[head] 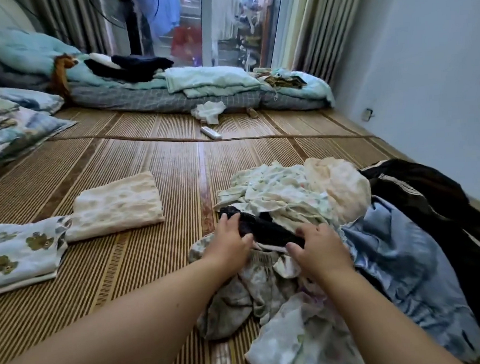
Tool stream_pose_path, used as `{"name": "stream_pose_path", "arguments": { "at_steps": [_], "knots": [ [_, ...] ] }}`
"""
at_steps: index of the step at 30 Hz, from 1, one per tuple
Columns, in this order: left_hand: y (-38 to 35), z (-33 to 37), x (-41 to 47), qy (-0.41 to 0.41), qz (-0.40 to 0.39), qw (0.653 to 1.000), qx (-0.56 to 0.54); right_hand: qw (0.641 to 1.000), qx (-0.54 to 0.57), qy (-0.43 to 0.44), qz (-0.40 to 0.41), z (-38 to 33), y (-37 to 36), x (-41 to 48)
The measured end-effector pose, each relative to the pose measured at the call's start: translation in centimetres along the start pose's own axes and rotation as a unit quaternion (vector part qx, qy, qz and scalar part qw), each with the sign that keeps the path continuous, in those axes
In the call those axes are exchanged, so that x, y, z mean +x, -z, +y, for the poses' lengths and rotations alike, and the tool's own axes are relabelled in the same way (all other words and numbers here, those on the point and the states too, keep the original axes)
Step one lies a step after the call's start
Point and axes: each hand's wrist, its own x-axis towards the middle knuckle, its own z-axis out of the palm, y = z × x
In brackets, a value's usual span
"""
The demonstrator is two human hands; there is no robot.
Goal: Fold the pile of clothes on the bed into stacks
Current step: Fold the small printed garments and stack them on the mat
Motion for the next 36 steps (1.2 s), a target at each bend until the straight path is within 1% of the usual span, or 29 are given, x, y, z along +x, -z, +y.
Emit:
{"name": "stream_pose_path", "arguments": {
  "at_steps": [2,4,5,6,8,11,15,18,20,22,23,25,26,27,29,30,31,32,34,36],
  "knots": [
    [-0.3,0.0,1.3,0.068,0.024,0.997,-0.014,1.000,-0.022,0.018,-0.002,-0.3,0.4,0.9],
    [0.0,0.1,2.7,0.142,0.040,0.984,-0.101,0.999,-0.004,0.040,0.021,-0.3,1.2,1.5],
    [0.4,0.3,3.1,0.162,0.044,0.974,-0.150,0.998,0.020,0.046,0.039,-0.1,1.7,1.5],
    [1.1,0.3,3.3,0.162,0.051,0.969,-0.182,0.996,0.047,0.049,0.061,0.0,2.2,1.6],
    [2.6,0.9,3.3,0.133,0.069,0.972,-0.180,0.989,0.097,0.047,0.103,0.3,3.5,1.4],
    [5.9,3.3,2.3,0.061,0.099,0.980,-0.160,0.974,0.169,0.036,0.143,0.2,5.8,1.2],
    [11.4,8.6,0.2,-0.026,0.110,0.974,-0.195,0.938,0.293,0.020,0.186,-0.7,10.1,0.7],
    [15.2,12.8,-1.8,-0.080,0.116,0.963,-0.228,0.918,0.337,0.038,0.207,-1.9,13.9,0.0],
    [17.5,15.6,-3.3,-0.118,0.124,0.956,-0.238,0.911,0.347,0.050,0.216,-3.1,16.6,-0.9],
    [19.4,18.2,-4.7,-0.151,0.128,0.949,-0.245,0.901,0.375,0.078,0.203,-4.3,19.1,-2.2],
    [20.2,19.4,-5.6,-0.166,0.132,0.950,-0.230,0.892,0.402,0.113,0.174,-5.0,20.4,-3.1],
    [21.3,21.6,-7.4,-0.207,0.131,0.953,-0.178,0.869,0.452,0.183,0.077,-6.7,22.7,-4.9],
    [21.7,22.6,-8.3,-0.231,0.127,0.953,-0.151,0.866,0.451,0.209,0.051,-7.6,23.6,-5.6],
    [22.1,23.4,-9.2,-0.253,0.126,0.950,-0.131,0.870,0.433,0.228,0.055,-8.6,24.4,-6.1],
    [23.2,23.9,-11.2,-0.292,0.132,0.942,-0.099,0.879,0.399,0.222,0.139,-10.5,26.1,-7.0],
    [23.9,23.6,-12.0,-0.310,0.132,0.939,-0.073,0.873,0.403,0.209,0.178,-11.2,27.1,-7.4],
    [24.6,23.1,-12.7,-0.326,0.121,0.937,-0.042,0.863,0.421,0.200,0.194,-11.7,27.9,-7.5],
    [25.4,22.4,-13.5,-0.336,0.102,0.936,-0.017,0.854,0.445,0.197,0.184,-12.1,28.7,-7.7],
    [26.7,20.4,-14.5,-0.319,0.054,0.946,0.000,0.837,0.491,0.196,0.142,-12.8,29.7,-8.2],
    [27.6,18.0,-14.8,-0.293,0.043,0.954,0.038,0.806,0.546,0.203,0.110,-13.5,30.3,-8.6]
  ]
}}
